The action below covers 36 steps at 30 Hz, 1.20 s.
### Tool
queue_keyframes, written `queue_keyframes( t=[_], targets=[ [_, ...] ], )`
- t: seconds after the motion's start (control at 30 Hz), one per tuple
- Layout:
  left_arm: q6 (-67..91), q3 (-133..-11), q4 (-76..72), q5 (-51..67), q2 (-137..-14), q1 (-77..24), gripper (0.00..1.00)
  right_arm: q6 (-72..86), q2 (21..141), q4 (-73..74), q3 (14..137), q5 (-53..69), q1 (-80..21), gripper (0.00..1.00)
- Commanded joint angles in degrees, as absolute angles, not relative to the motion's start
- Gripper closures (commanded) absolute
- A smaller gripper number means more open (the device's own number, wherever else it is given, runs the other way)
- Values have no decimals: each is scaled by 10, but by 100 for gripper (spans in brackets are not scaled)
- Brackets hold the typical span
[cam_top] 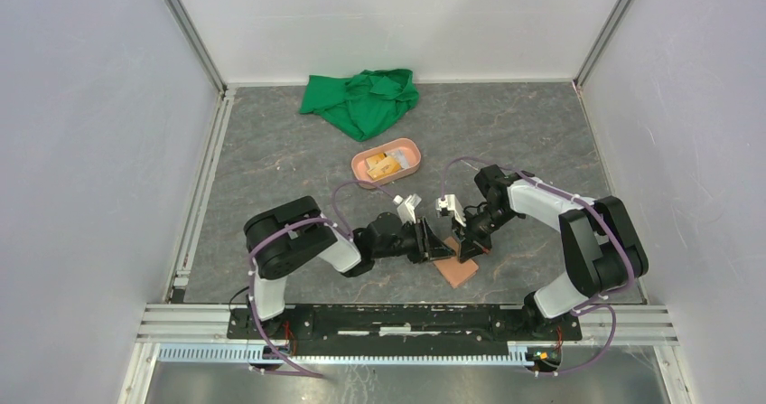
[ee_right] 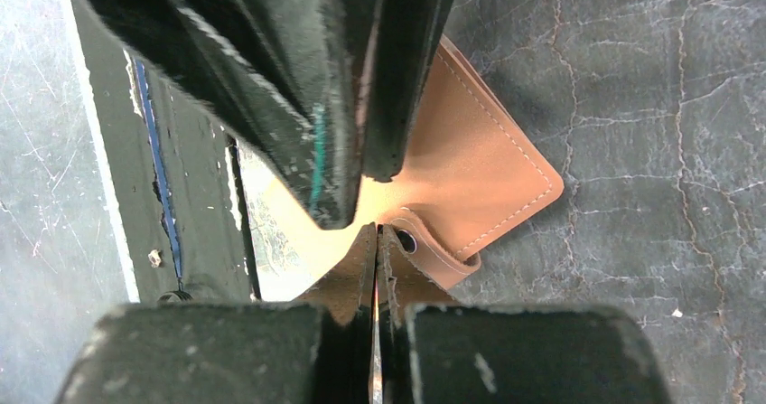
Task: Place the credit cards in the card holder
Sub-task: Close the card holder at the center of the board.
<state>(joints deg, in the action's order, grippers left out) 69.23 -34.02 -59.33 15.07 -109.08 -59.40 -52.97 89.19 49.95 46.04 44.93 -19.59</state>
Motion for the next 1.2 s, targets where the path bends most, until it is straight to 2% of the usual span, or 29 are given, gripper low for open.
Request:
queue_keyframes(
  t=[0.0,0.2,0.57,0.67,0.8,0.9,1.0,1.1,1.17],
  targets=[
    [704,-363,-556,120,-1107,-599,64,-545,877,487,459,455,-193,100],
    [711,-374,-546,118,-1121,-600,67,-556,869,494,459,465,-190,100],
    [727,-368,-544,102,-1123,-600,66,-576,849,513,467,484,-179,100],
    [730,-365,-553,99,-1127,-600,66,-622,850,555,483,504,-162,100],
    [732,-359,-562,97,-1129,-600,66,-719,848,655,530,551,-92,87],
    [730,-361,-561,97,-1131,-600,66,-729,835,669,538,558,-66,81],
    [729,-364,-558,97,-1133,-600,66,-623,802,578,514,540,-64,72],
    [729,-365,-556,97,-1133,-600,66,-493,762,455,467,472,-64,57],
    [728,-365,-555,95,-1133,-600,66,-462,750,420,448,439,-64,52]
  ],
)
